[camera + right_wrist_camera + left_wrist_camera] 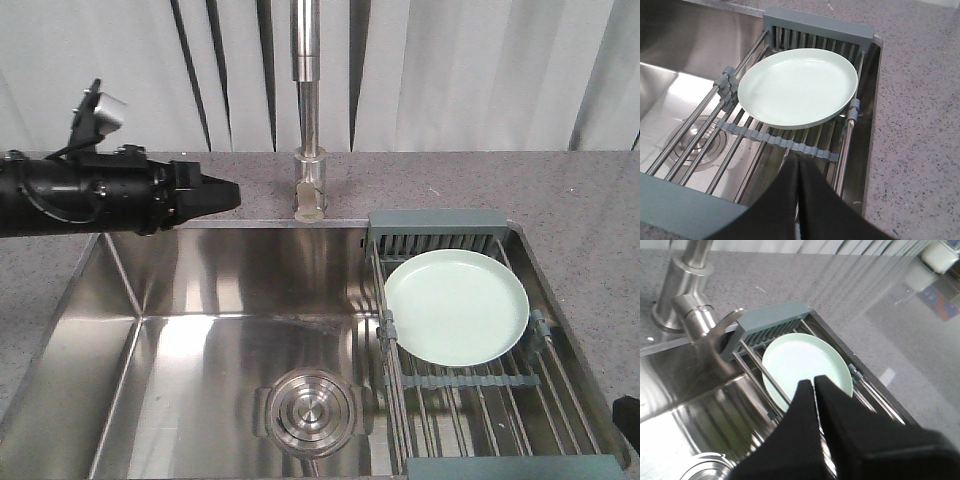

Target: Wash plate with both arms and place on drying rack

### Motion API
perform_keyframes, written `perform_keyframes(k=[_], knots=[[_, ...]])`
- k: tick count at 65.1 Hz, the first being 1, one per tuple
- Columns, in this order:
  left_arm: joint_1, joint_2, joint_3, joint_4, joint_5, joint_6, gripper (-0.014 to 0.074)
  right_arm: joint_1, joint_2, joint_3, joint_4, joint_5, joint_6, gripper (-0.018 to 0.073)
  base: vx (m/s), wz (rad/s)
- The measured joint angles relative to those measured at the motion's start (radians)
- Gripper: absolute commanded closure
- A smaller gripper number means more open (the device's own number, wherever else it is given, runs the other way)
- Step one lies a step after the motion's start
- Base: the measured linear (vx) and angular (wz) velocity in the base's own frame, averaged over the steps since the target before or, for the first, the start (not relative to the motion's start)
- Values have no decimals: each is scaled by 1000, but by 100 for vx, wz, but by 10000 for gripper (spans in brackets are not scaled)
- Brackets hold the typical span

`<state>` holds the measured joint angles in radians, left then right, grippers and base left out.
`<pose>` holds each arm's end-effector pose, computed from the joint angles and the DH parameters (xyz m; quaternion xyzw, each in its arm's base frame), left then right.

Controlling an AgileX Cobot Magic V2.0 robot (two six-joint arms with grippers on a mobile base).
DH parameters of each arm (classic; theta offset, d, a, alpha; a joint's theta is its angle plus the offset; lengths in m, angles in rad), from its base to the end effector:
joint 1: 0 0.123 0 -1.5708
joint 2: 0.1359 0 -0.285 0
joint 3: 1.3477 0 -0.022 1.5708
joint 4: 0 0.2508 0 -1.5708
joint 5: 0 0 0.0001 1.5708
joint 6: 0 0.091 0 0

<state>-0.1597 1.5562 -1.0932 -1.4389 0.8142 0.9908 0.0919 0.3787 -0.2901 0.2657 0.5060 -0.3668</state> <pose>0.3161 -0.1174 0.3033 0.1052 0.8120 -0.4513 0.3547 0.0808 0.0191 0.2422 -0.1287 0.8473 0.0441 0.5134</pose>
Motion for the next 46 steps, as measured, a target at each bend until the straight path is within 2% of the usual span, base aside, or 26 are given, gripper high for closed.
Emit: perform_keyframes(k=[11,21,33,46], knots=[[-74,119,-92,-8,16,0,603,0,0,0,0,0,0,568,0,0],[-125,214,-155,-93,22,0,603,0,0,0,0,0,0,568,0,0],[-138,332,-228,-180,23,-29,603,0,0,0,0,0,0,568,0,0],[-138,464,-325,-198,25,-100,603,0,0,0,0,0,0,568,0,0]])
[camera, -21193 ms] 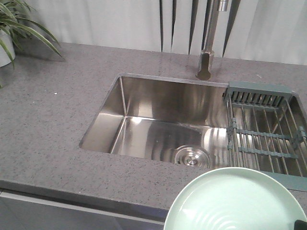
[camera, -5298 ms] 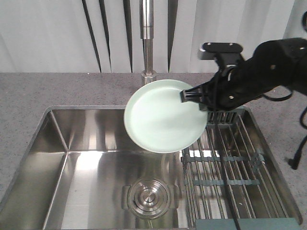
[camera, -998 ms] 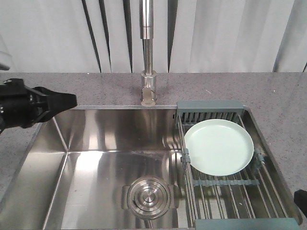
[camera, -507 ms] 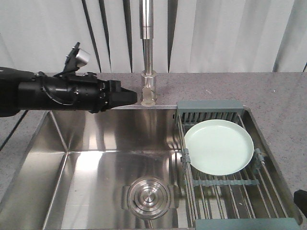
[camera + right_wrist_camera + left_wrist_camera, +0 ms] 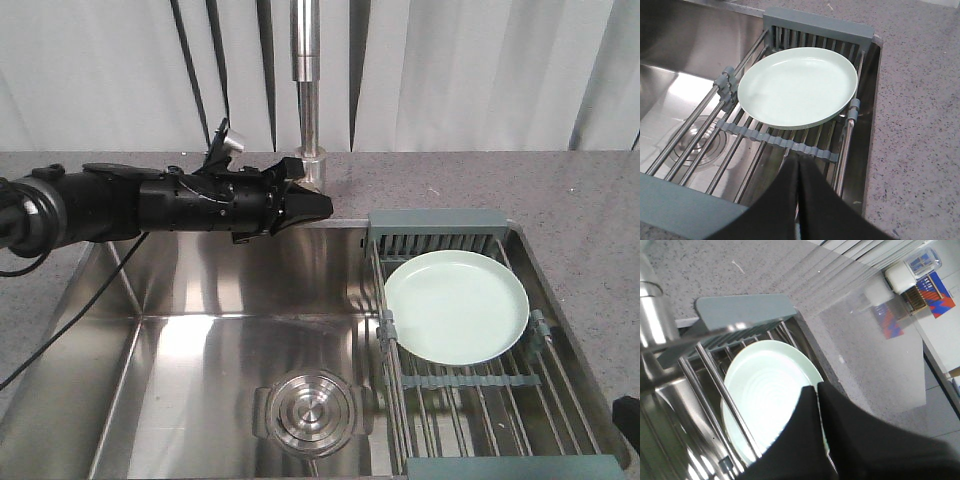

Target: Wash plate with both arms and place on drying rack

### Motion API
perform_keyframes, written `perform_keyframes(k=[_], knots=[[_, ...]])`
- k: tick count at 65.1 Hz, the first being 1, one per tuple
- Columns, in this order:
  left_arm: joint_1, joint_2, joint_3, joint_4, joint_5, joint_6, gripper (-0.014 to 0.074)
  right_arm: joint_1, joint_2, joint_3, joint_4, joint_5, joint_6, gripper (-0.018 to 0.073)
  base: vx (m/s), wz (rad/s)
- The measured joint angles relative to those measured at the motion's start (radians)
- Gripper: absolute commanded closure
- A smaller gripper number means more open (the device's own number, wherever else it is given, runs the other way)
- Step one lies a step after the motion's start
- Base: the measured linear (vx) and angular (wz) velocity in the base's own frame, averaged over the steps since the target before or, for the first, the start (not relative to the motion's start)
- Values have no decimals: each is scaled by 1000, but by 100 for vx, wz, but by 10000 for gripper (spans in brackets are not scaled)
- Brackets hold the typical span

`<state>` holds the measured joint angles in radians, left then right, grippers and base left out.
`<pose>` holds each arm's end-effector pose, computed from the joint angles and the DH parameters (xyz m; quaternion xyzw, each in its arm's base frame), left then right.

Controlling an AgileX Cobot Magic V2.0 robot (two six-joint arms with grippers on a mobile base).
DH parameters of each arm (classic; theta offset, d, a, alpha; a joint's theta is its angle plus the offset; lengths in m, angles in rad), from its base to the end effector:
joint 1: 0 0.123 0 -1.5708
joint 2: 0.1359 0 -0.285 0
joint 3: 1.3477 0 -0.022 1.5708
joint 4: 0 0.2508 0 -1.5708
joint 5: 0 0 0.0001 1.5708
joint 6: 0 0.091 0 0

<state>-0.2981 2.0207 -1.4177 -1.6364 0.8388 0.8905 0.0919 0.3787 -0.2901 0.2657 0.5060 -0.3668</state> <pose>0.4023 -0.1943 0.2298 0.0272 0.8018 -0.5451 0.2434 0.0808 0.0191 0.2422 -0.1287 0.8473 0.0441 0.5134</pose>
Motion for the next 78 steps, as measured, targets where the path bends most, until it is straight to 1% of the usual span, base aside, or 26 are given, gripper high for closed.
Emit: perform_keyframes(k=[9,21,32,65,78], knots=[[0,63,-73,-2,-21,-56,603,0,0,0,0,1,0,568,0,0],[0,134,-159,-7,-35,-94,603,0,0,0,0,2,0,568,0,0],[-6,179,-219,-2,-19,-125,603,0,0,0,0,2,0,568,0,0],[-10,185,-231,-17,-61,-124,603,0,0,0,0,3,0,568,0,0],[-10,185,-231,-30,-69,-74,603,0,0,0,0,3,0,568,0,0]])
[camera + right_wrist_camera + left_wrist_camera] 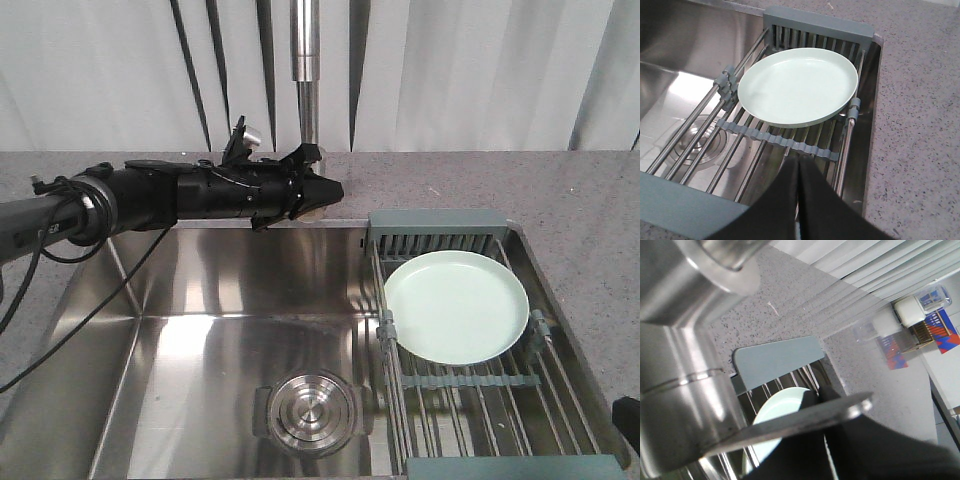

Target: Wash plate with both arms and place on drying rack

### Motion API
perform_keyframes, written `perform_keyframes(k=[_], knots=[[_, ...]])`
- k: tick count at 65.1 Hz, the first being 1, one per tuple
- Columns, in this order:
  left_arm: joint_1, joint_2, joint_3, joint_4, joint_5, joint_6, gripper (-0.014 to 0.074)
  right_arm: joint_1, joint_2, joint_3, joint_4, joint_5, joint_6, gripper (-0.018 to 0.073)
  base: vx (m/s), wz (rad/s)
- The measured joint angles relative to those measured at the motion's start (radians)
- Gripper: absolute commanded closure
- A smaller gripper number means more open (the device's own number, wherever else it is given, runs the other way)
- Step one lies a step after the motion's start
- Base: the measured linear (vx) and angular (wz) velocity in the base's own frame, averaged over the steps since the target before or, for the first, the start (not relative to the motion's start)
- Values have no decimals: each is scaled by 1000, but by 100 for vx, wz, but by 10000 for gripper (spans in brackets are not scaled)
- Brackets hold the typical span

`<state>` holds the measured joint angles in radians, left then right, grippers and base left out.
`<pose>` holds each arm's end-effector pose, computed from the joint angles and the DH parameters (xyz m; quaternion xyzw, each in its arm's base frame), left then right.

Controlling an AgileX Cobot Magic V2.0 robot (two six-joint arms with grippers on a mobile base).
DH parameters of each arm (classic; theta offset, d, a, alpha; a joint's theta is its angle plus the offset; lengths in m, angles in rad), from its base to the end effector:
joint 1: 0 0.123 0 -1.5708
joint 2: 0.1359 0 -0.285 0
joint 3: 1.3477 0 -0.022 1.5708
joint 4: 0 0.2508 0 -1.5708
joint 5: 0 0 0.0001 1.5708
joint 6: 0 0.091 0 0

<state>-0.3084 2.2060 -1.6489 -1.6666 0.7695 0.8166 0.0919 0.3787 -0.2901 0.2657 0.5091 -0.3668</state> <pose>0.4507 -0.2098 0.2093 -0.0180 0.7954 -0.5486 0.2571 0.0807 0.0192 0.2419 -0.1290 0.8480 0.0444 0.5121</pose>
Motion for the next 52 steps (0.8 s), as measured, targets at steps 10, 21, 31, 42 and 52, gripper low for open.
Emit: perform_keyframes(k=[10,21,31,42,52], knots=[[0,0,-1,-6,-7,20,603,0,0,0,0,0,0,568,0,0],[7,0,-3,-6,-4,25,603,0,0,0,0,0,0,568,0,0],[17,1,-16,2,12,41,603,0,0,0,0,0,0,568,0,0],[29,3,-54,6,55,43,603,0,0,0,0,0,0,568,0,0],[31,3,-57,6,64,44,603,0,0,0,0,0,0,568,0,0]])
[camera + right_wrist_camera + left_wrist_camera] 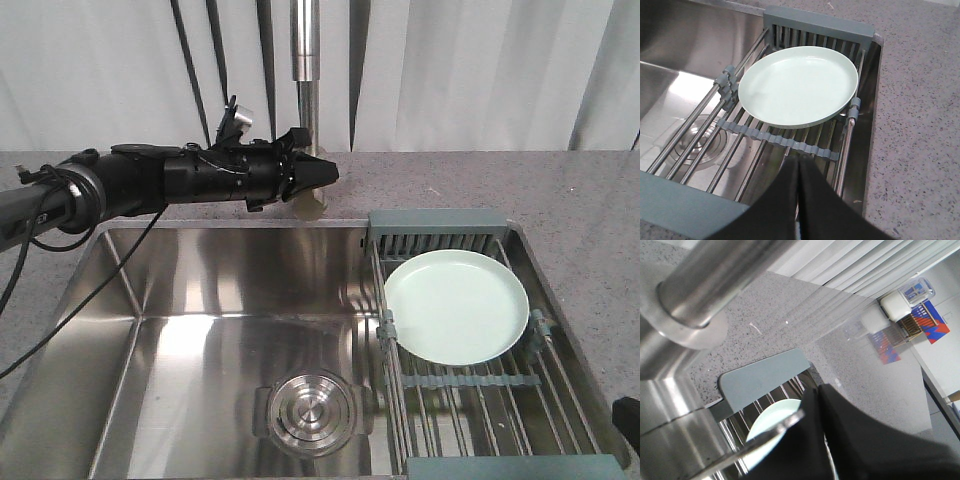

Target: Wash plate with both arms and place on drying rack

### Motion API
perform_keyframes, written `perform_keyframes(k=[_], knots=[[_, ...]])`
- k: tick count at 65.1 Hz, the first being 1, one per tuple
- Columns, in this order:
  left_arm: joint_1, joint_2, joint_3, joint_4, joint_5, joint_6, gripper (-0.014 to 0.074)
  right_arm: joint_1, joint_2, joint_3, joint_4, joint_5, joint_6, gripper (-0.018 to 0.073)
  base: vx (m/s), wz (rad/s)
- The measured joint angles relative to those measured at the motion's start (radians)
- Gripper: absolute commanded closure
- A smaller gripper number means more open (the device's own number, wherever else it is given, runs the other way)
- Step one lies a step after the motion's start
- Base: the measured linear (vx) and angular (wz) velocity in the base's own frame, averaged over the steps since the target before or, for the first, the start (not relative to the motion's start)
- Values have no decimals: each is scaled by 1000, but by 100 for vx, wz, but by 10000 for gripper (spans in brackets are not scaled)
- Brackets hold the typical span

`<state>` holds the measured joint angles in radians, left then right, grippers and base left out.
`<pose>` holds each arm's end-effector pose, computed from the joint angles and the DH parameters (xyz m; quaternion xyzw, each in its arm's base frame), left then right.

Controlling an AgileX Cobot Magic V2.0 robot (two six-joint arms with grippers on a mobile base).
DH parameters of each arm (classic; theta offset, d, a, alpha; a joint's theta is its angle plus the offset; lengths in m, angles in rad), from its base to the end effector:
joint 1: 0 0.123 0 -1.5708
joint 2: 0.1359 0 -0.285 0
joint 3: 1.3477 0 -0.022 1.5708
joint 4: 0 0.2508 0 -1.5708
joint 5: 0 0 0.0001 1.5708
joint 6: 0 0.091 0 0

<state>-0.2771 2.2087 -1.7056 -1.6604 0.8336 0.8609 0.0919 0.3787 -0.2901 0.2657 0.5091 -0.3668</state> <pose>0.4585 -0.2002 0.2265 0.0199 0.7779 -0.5615 0.2814 0.0807 0.0192 0.2419 -0.1290 0.8480 0.0444 0.5121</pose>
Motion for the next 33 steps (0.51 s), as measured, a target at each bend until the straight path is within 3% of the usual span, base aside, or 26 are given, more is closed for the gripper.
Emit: perform_keyframes(k=[17,33], knots=[[23,0,-2,13,65,2,603,0,0,0,0,0,0,568,0,0],[65,-2,-2,134,230,-60,603,0,0,0,0,0,0,568,0,0]])
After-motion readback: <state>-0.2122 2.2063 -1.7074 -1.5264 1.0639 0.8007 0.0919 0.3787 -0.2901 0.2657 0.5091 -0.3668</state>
